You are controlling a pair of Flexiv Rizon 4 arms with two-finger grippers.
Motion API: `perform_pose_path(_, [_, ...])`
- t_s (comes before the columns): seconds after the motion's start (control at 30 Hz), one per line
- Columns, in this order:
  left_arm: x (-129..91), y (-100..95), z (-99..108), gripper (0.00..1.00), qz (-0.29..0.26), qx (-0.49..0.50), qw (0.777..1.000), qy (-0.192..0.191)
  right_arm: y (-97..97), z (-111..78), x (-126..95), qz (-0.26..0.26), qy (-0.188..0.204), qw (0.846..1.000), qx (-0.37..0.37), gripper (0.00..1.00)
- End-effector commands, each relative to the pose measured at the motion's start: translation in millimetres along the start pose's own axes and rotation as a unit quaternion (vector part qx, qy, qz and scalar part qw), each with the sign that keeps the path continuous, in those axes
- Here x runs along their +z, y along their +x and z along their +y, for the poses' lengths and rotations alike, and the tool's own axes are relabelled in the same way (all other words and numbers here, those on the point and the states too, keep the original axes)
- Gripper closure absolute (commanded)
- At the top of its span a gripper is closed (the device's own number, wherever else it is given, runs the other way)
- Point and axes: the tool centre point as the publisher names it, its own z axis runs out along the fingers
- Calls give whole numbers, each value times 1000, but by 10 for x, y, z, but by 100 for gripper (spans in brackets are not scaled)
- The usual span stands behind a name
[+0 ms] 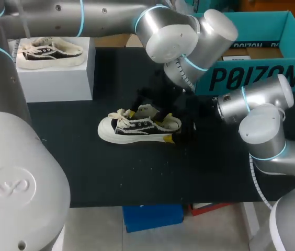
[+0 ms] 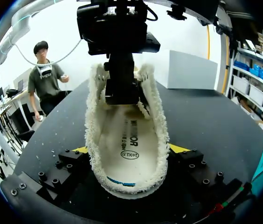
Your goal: Take the shoe out of the shoebox, open the shoe tongue, remove and reinsert the insole, then place the shoe into the shoebox
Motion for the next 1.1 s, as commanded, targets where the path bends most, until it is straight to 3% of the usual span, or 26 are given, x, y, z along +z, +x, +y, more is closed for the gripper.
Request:
perform_pose_path(0.03, [10, -2, 4, 87, -18, -1, 1000, 5, -10, -27, 24, 0, 0, 1000, 0, 100])
perform_pose_path(0.07, [21, -10, 8, 100, -18, 2, 1000, 7, -10, -27, 24, 0, 0, 1000, 0, 100])
perform_pose_path(0.33, [63, -58, 24, 100, -29, 3, 999, 14, -10, -27, 24, 0, 0, 1000, 0, 100])
perform_pose_path(0.83, [-132, -161, 9, 100, 5, -28, 999, 41, -10, -27, 24, 0, 0, 1000, 0, 100])
perform_pose_path(1.1, [-157, -338, 35, 100, 9, -50, 997, 54, -10, -27, 24, 0, 0, 1000, 0, 100])
